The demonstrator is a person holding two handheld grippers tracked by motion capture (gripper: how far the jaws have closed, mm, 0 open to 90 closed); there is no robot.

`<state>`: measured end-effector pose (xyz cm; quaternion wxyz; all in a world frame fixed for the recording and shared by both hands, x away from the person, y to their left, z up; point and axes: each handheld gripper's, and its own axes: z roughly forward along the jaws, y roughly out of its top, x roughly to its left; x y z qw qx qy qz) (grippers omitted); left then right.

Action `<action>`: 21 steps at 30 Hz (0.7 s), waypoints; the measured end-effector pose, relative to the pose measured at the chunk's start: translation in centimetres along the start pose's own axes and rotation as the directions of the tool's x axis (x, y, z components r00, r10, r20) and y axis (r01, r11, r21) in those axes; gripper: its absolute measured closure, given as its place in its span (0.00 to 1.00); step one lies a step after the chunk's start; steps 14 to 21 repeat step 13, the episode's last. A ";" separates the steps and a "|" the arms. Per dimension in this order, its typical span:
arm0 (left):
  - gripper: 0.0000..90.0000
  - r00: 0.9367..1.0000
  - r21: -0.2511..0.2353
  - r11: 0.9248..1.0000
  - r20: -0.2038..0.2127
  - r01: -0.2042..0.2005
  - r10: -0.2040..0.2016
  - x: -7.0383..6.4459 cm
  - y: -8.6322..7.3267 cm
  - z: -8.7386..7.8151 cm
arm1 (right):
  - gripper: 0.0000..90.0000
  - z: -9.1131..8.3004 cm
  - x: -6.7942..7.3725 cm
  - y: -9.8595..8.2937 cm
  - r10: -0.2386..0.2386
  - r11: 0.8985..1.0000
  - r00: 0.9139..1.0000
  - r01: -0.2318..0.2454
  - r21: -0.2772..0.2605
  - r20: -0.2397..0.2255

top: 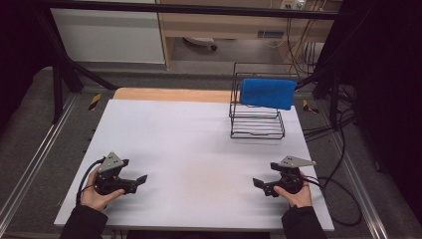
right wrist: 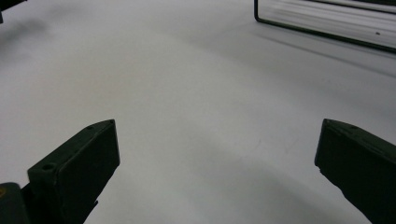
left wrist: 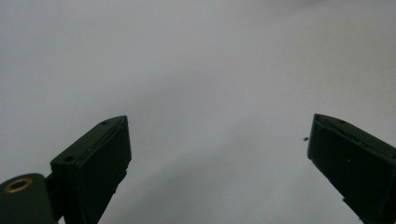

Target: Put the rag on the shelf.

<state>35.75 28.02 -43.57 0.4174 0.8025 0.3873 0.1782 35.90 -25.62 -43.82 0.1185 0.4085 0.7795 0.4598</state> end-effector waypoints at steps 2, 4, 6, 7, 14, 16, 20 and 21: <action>0.07 1.000 0.007 1.000 0.005 -0.004 0.004 0.0 -0.3 0.1 | 0.01 -0.1 -0.2 -0.4 -0.003 1.000 1.000 0.003 0.007 0.005; 0.06 1.000 0.010 1.000 0.007 0.000 0.000 0.0 -0.5 0.1 | 0.01 -0.2 -0.4 -0.7 0.010 1.000 1.000 -0.010 0.014 0.002; 0.06 1.000 0.014 1.000 0.007 0.001 -0.001 0.1 -0.6 0.2 | 0.01 -0.1 -0.4 -1.0 0.012 1.000 1.000 -0.012 0.019 0.001; 0.06 1.000 0.013 1.000 0.007 0.003 -0.003 0.1 -0.6 0.2 | 0.01 -0.1 -0.5 -1.0 0.015 1.000 1.000 -0.015 0.026 0.001; 0.06 1.000 0.012 1.000 0.007 0.018 -0.018 0.4 -0.8 0.2 | 0.01 -0.1 -0.5 -1.1 0.015 1.000 1.000 -0.014 0.027 -0.004; 0.06 1.000 0.012 1.000 0.007 0.018 -0.018 0.4 -0.8 0.2 | 0.01 -0.1 -0.5 -1.1 0.015 1.000 1.000 -0.014 0.027 -0.004; 0.06 1.000 0.012 1.000 0.007 0.018 -0.018 0.4 -0.8 0.2 | 0.01 -0.1 -0.5 -1.1 0.015 1.000 1.000 -0.014 0.027 -0.004; 0.06 1.000 0.012 1.000 0.007 0.018 -0.018 0.4 -0.8 0.2 | 0.01 -0.1 -0.5 -1.1 0.015 1.000 1.000 -0.014 0.027 -0.004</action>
